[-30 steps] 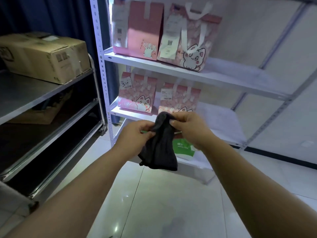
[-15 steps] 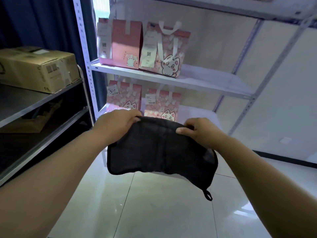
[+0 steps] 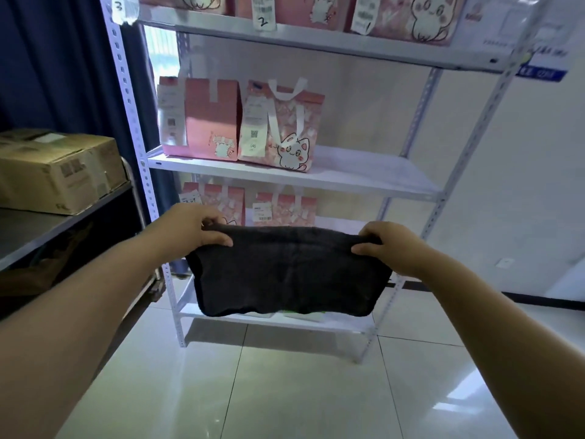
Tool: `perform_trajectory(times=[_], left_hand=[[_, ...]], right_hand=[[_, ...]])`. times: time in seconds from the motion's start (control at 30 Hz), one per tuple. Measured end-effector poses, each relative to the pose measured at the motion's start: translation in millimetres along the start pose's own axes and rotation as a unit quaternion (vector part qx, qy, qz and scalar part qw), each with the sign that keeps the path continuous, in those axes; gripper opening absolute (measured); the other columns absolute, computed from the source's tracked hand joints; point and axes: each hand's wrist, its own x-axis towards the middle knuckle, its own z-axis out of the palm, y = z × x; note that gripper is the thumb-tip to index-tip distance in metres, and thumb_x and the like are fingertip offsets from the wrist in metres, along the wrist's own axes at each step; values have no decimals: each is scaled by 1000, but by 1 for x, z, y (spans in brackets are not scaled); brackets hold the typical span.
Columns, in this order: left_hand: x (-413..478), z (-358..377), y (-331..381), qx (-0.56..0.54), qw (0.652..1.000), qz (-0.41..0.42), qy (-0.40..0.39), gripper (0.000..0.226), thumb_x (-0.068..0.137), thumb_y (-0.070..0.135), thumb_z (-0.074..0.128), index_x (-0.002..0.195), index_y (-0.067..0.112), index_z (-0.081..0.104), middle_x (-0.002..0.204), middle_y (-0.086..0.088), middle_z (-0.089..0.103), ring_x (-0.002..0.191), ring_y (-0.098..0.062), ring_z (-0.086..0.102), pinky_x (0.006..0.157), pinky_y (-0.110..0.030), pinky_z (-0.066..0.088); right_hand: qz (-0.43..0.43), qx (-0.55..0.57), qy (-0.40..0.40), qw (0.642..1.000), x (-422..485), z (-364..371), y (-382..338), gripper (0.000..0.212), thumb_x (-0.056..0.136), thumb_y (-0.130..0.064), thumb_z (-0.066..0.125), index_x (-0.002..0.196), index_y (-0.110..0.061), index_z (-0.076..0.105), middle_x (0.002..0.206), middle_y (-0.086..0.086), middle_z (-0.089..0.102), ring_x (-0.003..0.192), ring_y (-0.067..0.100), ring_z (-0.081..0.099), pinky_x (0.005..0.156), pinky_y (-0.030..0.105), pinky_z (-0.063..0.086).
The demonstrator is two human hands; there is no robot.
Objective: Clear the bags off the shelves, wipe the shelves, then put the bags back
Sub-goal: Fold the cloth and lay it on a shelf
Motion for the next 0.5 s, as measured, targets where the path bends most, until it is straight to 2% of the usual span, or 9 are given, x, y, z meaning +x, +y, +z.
perform_trajectory(times=[0.13,0.23,0.3,0.4,0.5], left_hand=[[11,-6,-7,-37,999,-20,28,21,72,37,76,61,30,60,65,3,60,62,-14,56,53,-26,38],[16,-6,-9,-35,998,-41,36,21,67,42,79,59,29,64,60,4,59,59,-13,55,51,-25,36],[19,-4,-6,-43,997,-62,26,24,65,44,79,57,26,65,58,9,61,60,-10,58,49,-22,36],[22,2,1,-65,994,-91,-1,27,67,45,78,55,24,67,53,10,62,55,-4,58,47,-17,36],[25,10,10,-98,989,-104,-25,29,70,45,76,61,19,71,54,8,64,53,-4,59,47,-16,42]], right_hand=[[2,57,31,998,3,-14,0,13,85,-33,64,77,-23,63,75,-7,60,72,14,58,58,20,40],[77,83,60,992,8,-13,0,33,76,-43,72,62,-17,57,54,-3,58,44,9,57,44,18,38],[126,72,78,986,13,-8,-3,44,73,-50,72,56,-14,51,41,-3,53,31,6,50,41,19,36],[140,75,82,984,17,1,-12,44,75,-49,71,56,-12,57,37,-1,55,30,7,50,45,24,41],[127,125,55,983,19,7,-29,31,78,-38,71,66,-10,68,55,13,66,42,15,57,57,30,52]])
